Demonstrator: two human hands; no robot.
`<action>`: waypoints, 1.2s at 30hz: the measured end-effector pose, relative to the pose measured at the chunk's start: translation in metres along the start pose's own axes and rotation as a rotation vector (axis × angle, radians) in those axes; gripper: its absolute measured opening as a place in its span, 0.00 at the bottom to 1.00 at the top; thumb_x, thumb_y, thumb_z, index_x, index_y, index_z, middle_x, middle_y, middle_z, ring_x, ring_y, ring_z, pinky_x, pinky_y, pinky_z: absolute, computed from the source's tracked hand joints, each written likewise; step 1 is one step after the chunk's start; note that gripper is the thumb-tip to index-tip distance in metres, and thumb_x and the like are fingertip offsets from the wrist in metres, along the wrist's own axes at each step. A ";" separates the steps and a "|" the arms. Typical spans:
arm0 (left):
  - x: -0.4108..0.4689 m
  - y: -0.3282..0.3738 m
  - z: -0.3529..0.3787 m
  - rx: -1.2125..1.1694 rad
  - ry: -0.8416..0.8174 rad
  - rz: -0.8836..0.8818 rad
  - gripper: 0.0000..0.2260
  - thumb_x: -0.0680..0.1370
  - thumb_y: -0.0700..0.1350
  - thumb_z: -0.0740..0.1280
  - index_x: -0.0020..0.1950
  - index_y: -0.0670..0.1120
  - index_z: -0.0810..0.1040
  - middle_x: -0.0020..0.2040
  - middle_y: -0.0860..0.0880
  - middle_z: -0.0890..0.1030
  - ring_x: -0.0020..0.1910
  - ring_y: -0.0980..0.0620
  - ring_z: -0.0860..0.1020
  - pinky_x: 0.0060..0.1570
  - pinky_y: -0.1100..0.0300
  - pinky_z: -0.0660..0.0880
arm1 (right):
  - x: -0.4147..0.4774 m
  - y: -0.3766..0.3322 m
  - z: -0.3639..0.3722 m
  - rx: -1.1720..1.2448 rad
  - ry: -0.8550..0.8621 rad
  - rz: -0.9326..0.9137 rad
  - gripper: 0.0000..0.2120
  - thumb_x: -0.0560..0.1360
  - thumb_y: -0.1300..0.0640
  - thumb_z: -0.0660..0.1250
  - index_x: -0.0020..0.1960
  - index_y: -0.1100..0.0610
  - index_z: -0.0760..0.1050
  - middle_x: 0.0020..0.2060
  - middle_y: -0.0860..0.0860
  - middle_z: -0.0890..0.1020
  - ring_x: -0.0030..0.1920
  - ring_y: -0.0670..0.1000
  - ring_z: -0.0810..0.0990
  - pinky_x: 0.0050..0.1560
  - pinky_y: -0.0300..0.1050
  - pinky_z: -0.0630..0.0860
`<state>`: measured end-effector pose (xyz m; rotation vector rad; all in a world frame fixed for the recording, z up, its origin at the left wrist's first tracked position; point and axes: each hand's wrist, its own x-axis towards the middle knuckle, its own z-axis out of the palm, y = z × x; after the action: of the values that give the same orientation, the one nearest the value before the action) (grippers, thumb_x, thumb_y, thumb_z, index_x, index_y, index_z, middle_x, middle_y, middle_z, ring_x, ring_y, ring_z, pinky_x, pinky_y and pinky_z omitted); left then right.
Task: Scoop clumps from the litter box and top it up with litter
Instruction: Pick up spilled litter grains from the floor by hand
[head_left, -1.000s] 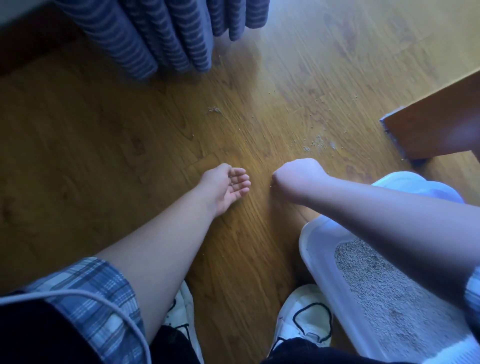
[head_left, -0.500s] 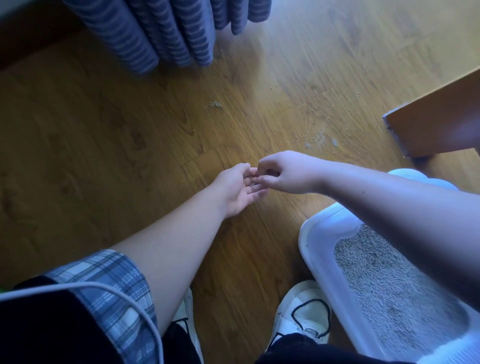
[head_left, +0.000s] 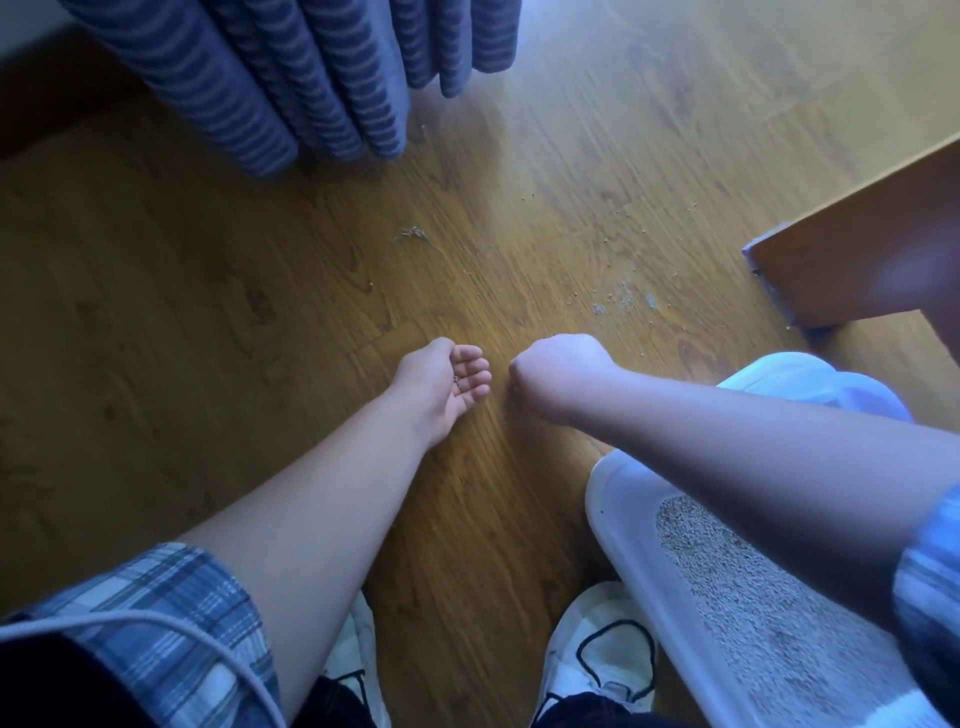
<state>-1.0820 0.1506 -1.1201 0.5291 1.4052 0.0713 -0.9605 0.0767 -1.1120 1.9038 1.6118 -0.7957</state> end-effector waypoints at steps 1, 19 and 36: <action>0.000 0.001 0.000 0.006 -0.004 0.002 0.14 0.82 0.41 0.53 0.48 0.39 0.77 0.42 0.43 0.78 0.42 0.48 0.78 0.45 0.56 0.78 | -0.001 0.000 0.000 0.003 0.002 0.001 0.07 0.76 0.59 0.62 0.41 0.53 0.76 0.33 0.48 0.76 0.34 0.54 0.77 0.34 0.45 0.76; -0.001 -0.004 0.050 -0.077 -0.256 -0.088 0.15 0.85 0.44 0.52 0.47 0.39 0.75 0.43 0.41 0.79 0.44 0.46 0.78 0.50 0.51 0.77 | -0.031 0.048 -0.012 0.760 0.273 0.076 0.07 0.76 0.47 0.61 0.42 0.48 0.74 0.36 0.45 0.80 0.38 0.49 0.78 0.36 0.45 0.75; 0.004 -0.006 0.074 -0.071 -0.160 -0.075 0.16 0.83 0.44 0.54 0.54 0.38 0.78 0.49 0.40 0.81 0.48 0.45 0.81 0.42 0.55 0.80 | 0.008 0.121 0.024 0.564 0.458 0.324 0.03 0.78 0.51 0.64 0.50 0.46 0.76 0.47 0.45 0.75 0.48 0.53 0.79 0.45 0.49 0.77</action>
<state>-1.0122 0.1240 -1.1206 0.4138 1.2606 0.0175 -0.8425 0.0462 -1.1329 2.8318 1.3370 -0.7629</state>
